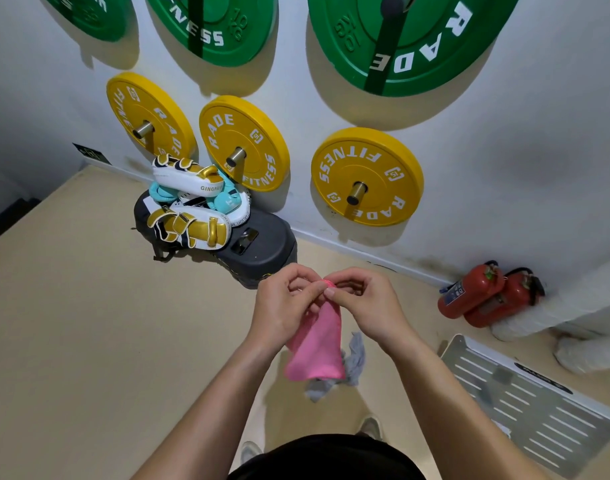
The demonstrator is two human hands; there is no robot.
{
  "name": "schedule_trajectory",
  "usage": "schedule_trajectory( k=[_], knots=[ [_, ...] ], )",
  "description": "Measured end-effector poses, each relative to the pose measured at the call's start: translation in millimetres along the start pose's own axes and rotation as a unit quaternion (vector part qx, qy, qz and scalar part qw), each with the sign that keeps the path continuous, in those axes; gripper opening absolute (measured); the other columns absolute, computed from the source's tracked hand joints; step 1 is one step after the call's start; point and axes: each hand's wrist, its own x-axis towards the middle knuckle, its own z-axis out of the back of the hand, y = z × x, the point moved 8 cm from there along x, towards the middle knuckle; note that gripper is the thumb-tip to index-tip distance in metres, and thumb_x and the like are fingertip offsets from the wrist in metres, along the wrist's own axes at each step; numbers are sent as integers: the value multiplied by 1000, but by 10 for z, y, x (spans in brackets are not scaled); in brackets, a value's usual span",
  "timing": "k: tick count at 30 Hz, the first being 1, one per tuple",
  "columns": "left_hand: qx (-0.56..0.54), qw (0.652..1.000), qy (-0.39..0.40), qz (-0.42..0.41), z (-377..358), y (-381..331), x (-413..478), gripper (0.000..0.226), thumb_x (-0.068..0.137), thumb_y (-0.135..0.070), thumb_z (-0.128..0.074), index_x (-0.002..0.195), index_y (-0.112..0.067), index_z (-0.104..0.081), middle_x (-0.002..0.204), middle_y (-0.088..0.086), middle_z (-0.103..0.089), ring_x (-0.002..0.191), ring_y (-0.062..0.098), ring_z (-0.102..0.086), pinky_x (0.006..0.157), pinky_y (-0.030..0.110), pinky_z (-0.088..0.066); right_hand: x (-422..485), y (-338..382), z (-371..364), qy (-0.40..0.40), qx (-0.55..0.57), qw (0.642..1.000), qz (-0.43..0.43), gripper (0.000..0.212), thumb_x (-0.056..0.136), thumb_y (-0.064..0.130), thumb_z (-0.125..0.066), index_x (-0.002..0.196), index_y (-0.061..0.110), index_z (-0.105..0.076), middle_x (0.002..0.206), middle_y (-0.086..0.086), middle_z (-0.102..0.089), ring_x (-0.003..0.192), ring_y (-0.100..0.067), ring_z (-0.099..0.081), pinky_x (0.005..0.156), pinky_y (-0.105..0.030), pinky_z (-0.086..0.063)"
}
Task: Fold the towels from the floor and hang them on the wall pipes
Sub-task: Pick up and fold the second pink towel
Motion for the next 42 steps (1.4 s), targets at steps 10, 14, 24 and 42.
schedule_trajectory(
  k=[10,14,24,42],
  knots=[
    [75,988,121,-54,53,28,171,8,86,-18,-74,92,-23,-74,92,-3,-72,92,16,-68,87,46,-54,268,593,-15,110,-108,986,57,24,88,-2,-65,84,22,-69,79,2,-65,74,-10,-56,72,-22,-46],
    [61,994,90,-29,84,91,177,10,84,-17,-75,86,-26,-71,80,5,-71,75,27,-63,77,44,-54,331,772,21,120,-137,980,80,20,89,0,-66,85,19,-68,79,-1,-65,76,-12,-58,74,-29,-48],
    [209,975,5,74,608,602,189,23,75,-7,-68,73,-30,-71,67,-8,-69,59,6,-57,63,28,-49,522,893,458,21,-259,961,94,19,89,4,-65,84,22,-65,80,1,-65,75,-15,-62,78,-44,-54],
    [246,960,-7,134,1041,735,108,15,74,-9,-74,71,-24,-77,65,-6,-73,70,13,-70,71,33,-58,540,119,974,-100,-349,931,-45,8,94,14,-55,88,19,-58,85,-1,-61,78,-18,-53,62,-29,-40]
  ],
)
